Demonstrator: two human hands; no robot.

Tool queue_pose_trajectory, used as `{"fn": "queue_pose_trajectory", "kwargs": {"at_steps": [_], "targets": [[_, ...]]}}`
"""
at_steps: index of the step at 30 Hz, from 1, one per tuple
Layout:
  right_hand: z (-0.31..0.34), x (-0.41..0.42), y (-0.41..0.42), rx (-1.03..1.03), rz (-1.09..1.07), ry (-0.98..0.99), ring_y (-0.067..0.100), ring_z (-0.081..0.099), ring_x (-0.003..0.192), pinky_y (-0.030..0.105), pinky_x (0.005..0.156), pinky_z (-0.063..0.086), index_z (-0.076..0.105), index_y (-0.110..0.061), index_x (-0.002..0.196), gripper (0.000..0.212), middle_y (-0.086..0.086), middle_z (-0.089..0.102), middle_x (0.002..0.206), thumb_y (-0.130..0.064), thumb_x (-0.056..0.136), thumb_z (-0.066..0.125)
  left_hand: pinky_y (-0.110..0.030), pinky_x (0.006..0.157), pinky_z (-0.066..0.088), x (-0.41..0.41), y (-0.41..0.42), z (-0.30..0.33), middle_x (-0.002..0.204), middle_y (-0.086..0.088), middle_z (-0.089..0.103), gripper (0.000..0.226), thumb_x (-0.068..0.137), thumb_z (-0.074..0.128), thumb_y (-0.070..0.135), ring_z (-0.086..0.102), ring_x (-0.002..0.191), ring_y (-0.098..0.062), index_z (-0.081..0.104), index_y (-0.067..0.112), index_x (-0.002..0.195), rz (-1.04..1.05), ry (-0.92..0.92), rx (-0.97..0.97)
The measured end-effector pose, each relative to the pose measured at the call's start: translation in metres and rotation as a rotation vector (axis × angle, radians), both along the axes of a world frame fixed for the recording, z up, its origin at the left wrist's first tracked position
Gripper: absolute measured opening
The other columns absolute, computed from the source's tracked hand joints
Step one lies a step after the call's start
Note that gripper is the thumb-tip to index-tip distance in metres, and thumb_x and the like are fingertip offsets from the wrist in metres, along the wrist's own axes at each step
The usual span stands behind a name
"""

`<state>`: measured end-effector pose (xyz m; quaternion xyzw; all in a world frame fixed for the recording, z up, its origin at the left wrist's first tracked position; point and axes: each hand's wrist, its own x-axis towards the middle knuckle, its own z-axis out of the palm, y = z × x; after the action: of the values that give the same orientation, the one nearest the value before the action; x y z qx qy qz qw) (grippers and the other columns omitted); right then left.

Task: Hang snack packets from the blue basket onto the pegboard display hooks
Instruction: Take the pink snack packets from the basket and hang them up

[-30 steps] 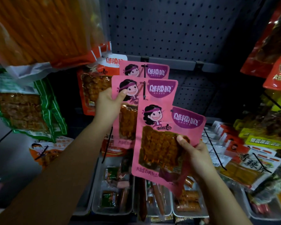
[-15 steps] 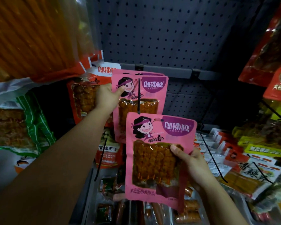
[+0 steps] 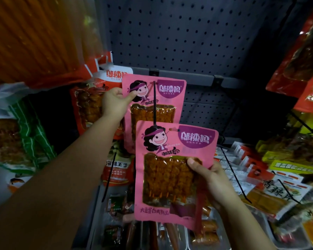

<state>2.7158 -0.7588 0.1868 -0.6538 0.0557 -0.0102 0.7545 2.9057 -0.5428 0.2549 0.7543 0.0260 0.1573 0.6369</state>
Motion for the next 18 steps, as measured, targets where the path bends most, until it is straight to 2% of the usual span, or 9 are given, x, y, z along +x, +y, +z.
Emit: {"fn": "queue_pose_trajectory", "kwargs": {"at_steps": [3,5,7,9,11,13,16,18], "targets": [[0.003,0.000,0.006,0.016,0.019,0.003,0.032,0.071,0.090,0.038,0.072,0.058,0.072,-0.018,0.094,0.022,0.014,0.074,0.095,-0.028,0.074,0.073,-0.021,0.079,0.047,-0.019,0.009,-0.008,0.111,0.005,0.059,0.038,0.081,0.072,0.025,0.058,0.097,-0.010,0.054,0.016,0.113,0.036,-0.042,-0.042],[0.003,0.000,0.011,0.036,0.018,-0.001,0.031,0.072,0.089,0.035,0.069,0.058,0.071,-0.016,0.095,0.023,0.013,0.074,0.095,-0.025,0.075,0.073,-0.017,0.080,0.044,-0.039,0.015,-0.014,0.106,0.009,0.059,0.029,0.085,0.066,0.024,0.059,0.100,-0.011,0.055,0.019,0.111,-0.010,-0.062,-0.056],[0.003,-0.001,0.017,0.086,0.021,-0.011,0.030,0.072,0.090,0.033,0.068,0.058,0.071,-0.013,0.099,0.025,0.015,0.074,0.097,-0.021,0.076,0.072,-0.019,0.079,0.047,-0.064,0.021,-0.021,0.096,0.009,0.066,0.012,0.092,0.056,0.030,0.063,0.100,-0.015,0.061,0.023,0.100,-0.157,-0.043,-0.087],[0.003,-0.003,0.024,0.127,0.032,-0.021,0.031,0.071,0.093,0.034,0.071,0.058,0.071,-0.012,0.101,0.025,0.016,0.073,0.100,-0.017,0.077,0.071,-0.030,0.086,0.050,-0.090,0.026,-0.028,0.099,0.002,0.071,0.028,0.092,0.048,0.048,0.066,0.101,-0.017,0.065,0.027,0.100,-0.335,-0.033,-0.133],[0.003,-0.006,0.032,0.145,0.040,-0.024,0.030,0.071,0.094,0.034,0.073,0.058,0.071,-0.014,0.100,0.021,0.015,0.073,0.101,-0.014,0.079,0.072,-0.032,0.085,0.052,-0.112,0.030,-0.033,0.104,0.001,0.072,0.040,0.083,0.048,0.059,0.067,0.100,-0.014,0.067,0.029,0.103,-0.482,-0.030,-0.183],[0.003,-0.010,0.038,0.137,0.045,-0.015,0.029,0.071,0.093,0.033,0.072,0.058,0.069,-0.013,0.102,0.022,0.013,0.074,0.098,-0.013,0.080,0.069,-0.024,0.074,0.055,-0.129,0.030,-0.036,0.102,0.002,0.073,0.031,0.081,0.056,0.049,0.069,0.096,-0.014,0.068,0.030,0.102,-0.557,-0.032,-0.244],[0.005,-0.018,0.044,0.088,0.068,-0.029,0.027,0.072,0.091,0.031,0.071,0.058,0.067,-0.012,0.104,0.025,0.011,0.074,0.097,-0.018,0.080,0.066,-0.022,0.068,0.056,-0.144,0.031,-0.040,0.097,0.000,0.075,0.018,0.080,0.065,0.025,0.071,0.091,-0.018,0.068,0.025,0.098,-0.459,-0.078,-0.318],[0.009,-0.023,0.048,0.041,0.080,-0.072,0.024,0.072,0.090,0.028,0.070,0.058,0.070,-0.016,0.100,0.021,0.009,0.075,0.096,-0.023,0.081,0.066,-0.022,0.067,0.056,-0.151,0.034,-0.040,0.094,0.001,0.075,0.017,0.078,0.067,0.023,0.071,0.088,-0.017,0.069,0.026,0.094,-0.415,-0.112,-0.372]]}}
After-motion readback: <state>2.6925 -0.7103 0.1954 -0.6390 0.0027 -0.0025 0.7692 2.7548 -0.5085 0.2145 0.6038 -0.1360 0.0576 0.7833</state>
